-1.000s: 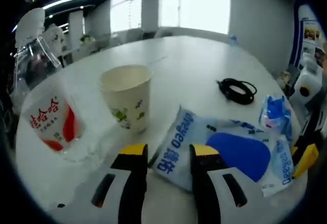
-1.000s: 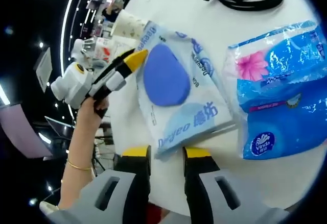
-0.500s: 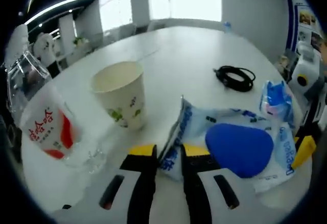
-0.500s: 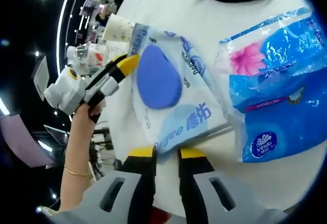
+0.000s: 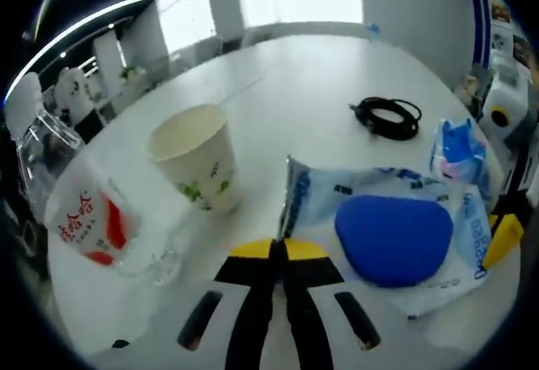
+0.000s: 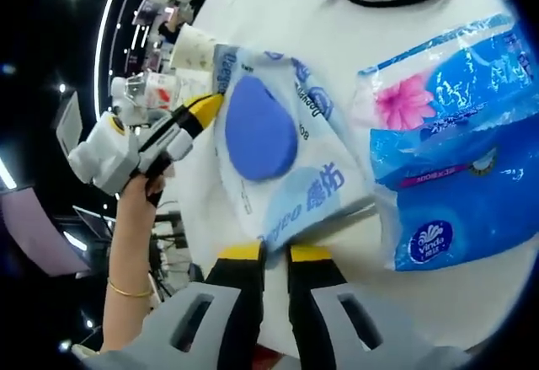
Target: Arrange the tabletop items into an orderly group along one side of the table until the central work area is clear of visible clutter.
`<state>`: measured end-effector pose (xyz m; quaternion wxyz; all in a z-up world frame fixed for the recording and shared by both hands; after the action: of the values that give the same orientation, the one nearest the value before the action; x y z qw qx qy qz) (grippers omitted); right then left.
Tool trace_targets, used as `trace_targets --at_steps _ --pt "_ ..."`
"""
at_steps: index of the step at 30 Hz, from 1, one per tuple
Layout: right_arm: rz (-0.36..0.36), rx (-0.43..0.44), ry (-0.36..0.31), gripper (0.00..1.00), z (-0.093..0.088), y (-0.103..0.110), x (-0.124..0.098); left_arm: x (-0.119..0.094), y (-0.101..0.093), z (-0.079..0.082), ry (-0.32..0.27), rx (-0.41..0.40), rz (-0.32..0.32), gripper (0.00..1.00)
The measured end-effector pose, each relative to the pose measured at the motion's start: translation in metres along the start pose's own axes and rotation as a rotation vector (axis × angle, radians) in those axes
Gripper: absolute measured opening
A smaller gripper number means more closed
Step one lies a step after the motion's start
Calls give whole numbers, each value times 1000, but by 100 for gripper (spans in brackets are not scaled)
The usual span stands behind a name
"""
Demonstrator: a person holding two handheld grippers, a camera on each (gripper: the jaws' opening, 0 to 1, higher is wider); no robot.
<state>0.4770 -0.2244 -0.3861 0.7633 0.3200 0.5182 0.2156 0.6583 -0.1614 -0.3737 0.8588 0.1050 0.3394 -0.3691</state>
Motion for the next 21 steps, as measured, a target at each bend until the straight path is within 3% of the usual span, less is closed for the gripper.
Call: trace_targets --at_steps 21 --pt "-25 -199 -40 1 12 -5 -24 -46 6 -35 3 -112 89 0"
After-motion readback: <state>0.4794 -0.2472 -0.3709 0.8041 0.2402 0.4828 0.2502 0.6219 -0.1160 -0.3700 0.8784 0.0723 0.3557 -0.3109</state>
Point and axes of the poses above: the point that each gripper's makers call its tool centre point, and the gripper's own axes: x roughly forward along the fingers, y roughly to its left, z roughly out of its top, the point moved 2 cm from there along -x, roughly backward along the fingers, and after that the axes turned 15 degrees about -x, right-handed, at the moved point
